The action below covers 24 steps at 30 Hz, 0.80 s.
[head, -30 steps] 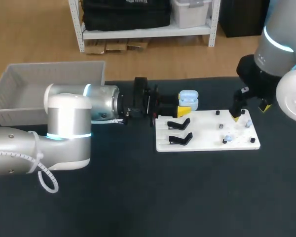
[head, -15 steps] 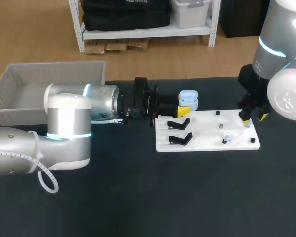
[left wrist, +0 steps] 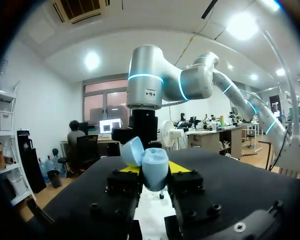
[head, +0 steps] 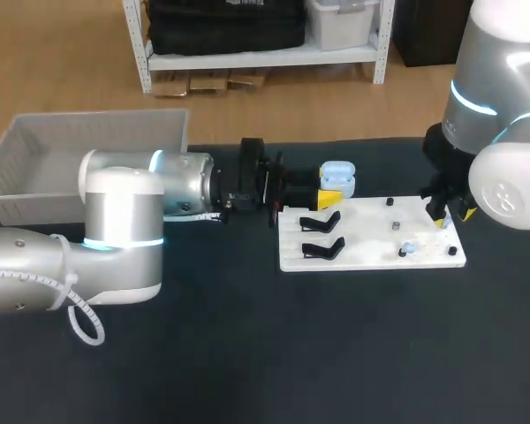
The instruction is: Pick up each earbud case from the left stands, insert the matching earbuds, close the lid, and place the case in the box.
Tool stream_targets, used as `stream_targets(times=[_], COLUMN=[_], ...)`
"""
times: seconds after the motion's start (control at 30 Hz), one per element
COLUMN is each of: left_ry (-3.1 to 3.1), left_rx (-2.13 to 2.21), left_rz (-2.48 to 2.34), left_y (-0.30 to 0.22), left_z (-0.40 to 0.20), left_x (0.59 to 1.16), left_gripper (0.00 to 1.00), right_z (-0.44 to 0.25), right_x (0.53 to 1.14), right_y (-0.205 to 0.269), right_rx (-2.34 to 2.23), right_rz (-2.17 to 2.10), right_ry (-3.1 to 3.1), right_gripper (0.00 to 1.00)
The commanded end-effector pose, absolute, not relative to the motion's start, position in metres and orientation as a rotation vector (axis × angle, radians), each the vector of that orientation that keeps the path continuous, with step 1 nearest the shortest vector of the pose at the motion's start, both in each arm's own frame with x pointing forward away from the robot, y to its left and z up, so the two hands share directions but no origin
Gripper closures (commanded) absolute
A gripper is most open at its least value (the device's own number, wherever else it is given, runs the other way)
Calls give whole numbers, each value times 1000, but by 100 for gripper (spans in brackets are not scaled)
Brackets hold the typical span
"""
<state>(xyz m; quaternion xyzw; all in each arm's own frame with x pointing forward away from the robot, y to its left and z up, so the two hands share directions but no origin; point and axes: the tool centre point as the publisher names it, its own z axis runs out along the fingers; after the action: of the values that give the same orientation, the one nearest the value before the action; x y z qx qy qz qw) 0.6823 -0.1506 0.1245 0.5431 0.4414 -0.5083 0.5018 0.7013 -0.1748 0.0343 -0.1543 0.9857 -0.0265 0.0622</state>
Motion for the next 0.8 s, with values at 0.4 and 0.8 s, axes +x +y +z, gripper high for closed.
stream_targets(times=[0.4,0.8], left_ry=[1063,1063], left_rx=[1309,1309], left_rz=[-1225,-1225], left_y=[-151,-151], left_z=[123,123], left_x=[682,682], left_gripper=[100,100], right_z=[27,27], right_x=[701,700], right_y=[-175,-174], right_rx=[-432,-423], right_rz=[-95,-103], right_ry=[2963,2960], right_gripper=[67,75])
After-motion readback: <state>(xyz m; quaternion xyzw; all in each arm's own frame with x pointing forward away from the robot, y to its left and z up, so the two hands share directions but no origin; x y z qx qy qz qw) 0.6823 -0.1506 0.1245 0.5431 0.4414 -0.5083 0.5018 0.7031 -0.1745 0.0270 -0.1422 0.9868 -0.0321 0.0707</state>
